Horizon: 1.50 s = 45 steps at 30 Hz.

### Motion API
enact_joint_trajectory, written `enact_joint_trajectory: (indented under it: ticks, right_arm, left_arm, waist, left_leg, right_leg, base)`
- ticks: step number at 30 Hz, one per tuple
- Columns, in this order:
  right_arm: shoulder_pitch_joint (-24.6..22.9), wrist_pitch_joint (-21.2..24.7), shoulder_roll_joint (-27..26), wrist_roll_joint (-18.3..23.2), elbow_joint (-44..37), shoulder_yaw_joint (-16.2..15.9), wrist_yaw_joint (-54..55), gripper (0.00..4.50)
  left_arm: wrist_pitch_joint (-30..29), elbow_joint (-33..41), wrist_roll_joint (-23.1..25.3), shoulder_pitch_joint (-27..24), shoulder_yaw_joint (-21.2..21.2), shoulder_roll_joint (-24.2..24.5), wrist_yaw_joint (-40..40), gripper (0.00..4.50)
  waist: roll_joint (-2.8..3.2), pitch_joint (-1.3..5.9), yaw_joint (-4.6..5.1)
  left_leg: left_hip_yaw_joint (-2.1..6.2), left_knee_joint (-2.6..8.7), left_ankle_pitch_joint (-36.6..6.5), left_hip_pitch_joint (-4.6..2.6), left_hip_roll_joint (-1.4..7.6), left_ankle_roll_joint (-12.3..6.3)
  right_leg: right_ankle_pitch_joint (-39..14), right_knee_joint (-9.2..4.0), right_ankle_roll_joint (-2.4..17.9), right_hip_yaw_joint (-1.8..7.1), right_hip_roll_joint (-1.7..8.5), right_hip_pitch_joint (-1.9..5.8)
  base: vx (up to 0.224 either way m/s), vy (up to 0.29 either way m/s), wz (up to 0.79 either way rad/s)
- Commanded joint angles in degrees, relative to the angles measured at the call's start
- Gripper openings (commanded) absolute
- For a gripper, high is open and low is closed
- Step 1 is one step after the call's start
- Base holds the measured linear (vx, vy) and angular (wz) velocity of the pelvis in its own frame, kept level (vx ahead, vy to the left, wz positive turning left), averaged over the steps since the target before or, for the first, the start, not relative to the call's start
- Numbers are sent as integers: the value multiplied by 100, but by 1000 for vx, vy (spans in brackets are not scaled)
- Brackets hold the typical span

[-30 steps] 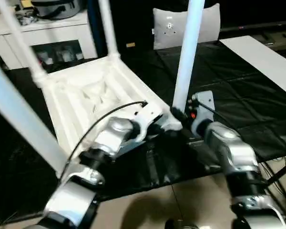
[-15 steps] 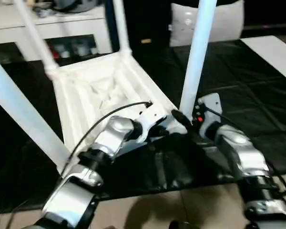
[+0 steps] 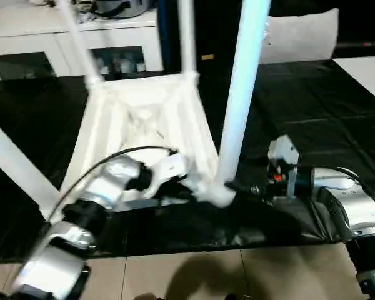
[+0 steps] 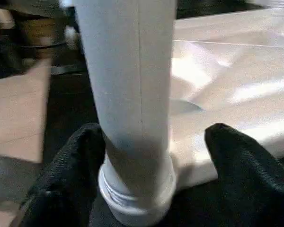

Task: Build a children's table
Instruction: Rotate leg to tighten

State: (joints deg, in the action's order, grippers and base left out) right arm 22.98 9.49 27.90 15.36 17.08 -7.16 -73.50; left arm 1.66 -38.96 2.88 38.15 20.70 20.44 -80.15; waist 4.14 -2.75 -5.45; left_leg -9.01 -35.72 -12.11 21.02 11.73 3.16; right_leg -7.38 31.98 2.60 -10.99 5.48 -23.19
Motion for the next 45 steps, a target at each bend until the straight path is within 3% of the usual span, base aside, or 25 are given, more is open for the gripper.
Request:
enact_joint_trajectory:
  ticks: [1,4,6,13,17,21,24,25,26,28,30,33,34,35,37,39,40,42,44,45]
  right_arm:
    - [109,0,57,75,36,-90,-243,329]
    - [183,-26,68,71,130,-233,-492,307]
    - [245,-46,57,53,216,-343,-657,294]
    - [293,107,61,83,248,-472,-967,229]
    - [273,228,97,147,226,-490,-1044,204]
    - [187,573,24,322,69,-362,-840,192]
    - [121,815,-113,212,-89,-309,-294,191]
    - [102,934,-235,107,-139,-269,113,191]
    - [125,1077,-474,-9,-113,-166,706,191]
    - [145,1162,-625,-71,-86,-99,1060,191]
    - [256,1409,-987,-205,61,50,1869,191]
    - [408,1587,-1310,-381,272,161,2681,191]
    - [446,1624,-1391,-444,319,182,2922,191]
    - [527,1670,-1592,-552,447,258,3413,191]
    - [577,1695,-1724,-623,526,309,3729,191]
    - [642,1688,-1879,-696,640,381,4072,191]
    - [754,1537,-2063,-731,870,516,4488,191]
    - [889,1292,-2289,-688,1129,740,4933,246]
    - [957,1142,-2408,-663,1228,861,5101,264]
    - [950,1130,-2406,-660,1209,857,5076,277]
  left_arm:
    - [184,195,-72,126,206,-54,-403,0]
    - [311,129,-35,194,271,-35,-557,0]
    - [415,59,9,252,319,-40,-605,0]
    - [547,-91,57,320,336,-92,-609,0]
    - [553,-132,52,312,329,-76,-552,0]
    - [291,-156,35,291,199,-130,-266,0]
    - [-18,-99,14,271,86,-233,58,0]
    - [-184,-28,48,247,51,-279,275,0]
    - [-451,102,35,205,6,-361,473,0]
    - [-619,182,15,179,-22,-415,575,0]
    - [-963,285,33,171,-109,-630,1031,0]
    - [-1309,315,73,222,-220,-920,1617,0]
    - [-1411,325,78,238,-247,-998,1762,0]
    - [-1579,312,83,287,-345,-1181,2130,0]
    - [-1685,307,85,318,-409,-1297,2365,0]
    - [-1747,267,95,365,-499,-1435,2696,0]
    - [-1764,170,82,444,-609,-1620,3068,0]
    - [-1767,103,61,521,-736,-1864,3482,0]
    - [-1828,155,79,532,-762,-1987,3624,0]
    - [-1830,166,94,529,-751,-1983,3621,0]
  waist:
    - [-124,452,13]
    - [-161,457,-58]
    - [-146,454,-76]
    - [-201,448,-100]
    - [-190,447,-116]
    - [-197,447,-123]
    - [-199,422,-105]
    - [-163,413,-103]
    - [-189,387,-56]
    - [-177,364,25]
    - [-181,344,202]
    - [-151,342,406]
    - [-117,347,551]
    - [-84,331,664]
    - [-60,328,752]
    - [-77,335,847]
    - [-108,333,932]
    - [-97,353,985]
    - [-86,386,1003]
    - [-87,400,977]
  left_leg:
    - [26,423,-836,-71,243,-568]
    - [11,433,-753,-56,228,-559]
    - [0,435,-775,-69,227,-539]
    - [-11,435,-776,-62,210,-508]
    - [-8,435,-773,-73,217,-492]
    - [-12,436,-778,-71,214,-476]
    - [-11,447,-829,-67,198,-396]
    - [-11,445,-894,-79,187,-371]
    - [-12,450,-1047,-96,169,-284]
    - [-4,440,-1228,-133,123,-154]
    - [14,402,-1443,-118,64,-95]
    - [38,392,-1649,-122,81,-117]
    - [85,400,-1808,-98,111,-102]
    - [108,418,-2017,-146,160,-119]
    - [142,445,-2287,-182,206,-104]
    - [162,464,-2404,-164,207,-83]
    - [121,392,-2229,-150,90,-105]
    - [106,357,-2007,-131,39,-155]
    - [133,395,-1808,-72,89,-233]
    - [137,412,-1627,-50,104,-308]
  right_leg:
    - [-2144,-380,394,399,415,331]
    - [-2054,-332,493,470,422,344]
    - [-2125,-351,508,479,427,338]
    - [-2272,-366,429,480,419,351]
    - [-2325,-375,411,475,419,340]
    - [-2319,-377,415,475,417,341]
    - [-2498,-409,348,459,412,353]
    - [-2606,-429,317,444,411,346]
    - [-2845,-481,216,421,403,339]
    - [-3258,-565,34,350,400,332]
    - [-3579,-662,-231,228,368,354]
    - [-3541,-713,-321,149,347,365]
    - [-3469,-739,-386,79,353,426]
    - [-3412,-762,-358,48,363,411]
    - [-3309,-767,-311,11,372,431]
    - [-3170,-723,-251,66,394,434]
    - [-3365,-777,-240,31,415,411]
    - [-3398,-810,-237,-6,417,420]
    - [-3053,-750,-143,44,422,454]
    - [-2764,-706,2,108,430,458]
  base:
    - [0,0,0]
    - [0,0,0]
    - [0,0,0]
    - [0,0,0]
    - [0,0,0]
    - [0,0,0]
    - [0,0,0]
    - [0,0,0]
    - [0,0,0]
    - [0,0,0]
    - [0,0,0]
    - [0,0,0]
    - [0,0,0]
    - [0,0,0]
    - [0,0,0]
    - [0,0,0]
    - [0,0,0]
    - [0,0,0]
    - [0,0,0]
    - [0,0,0]
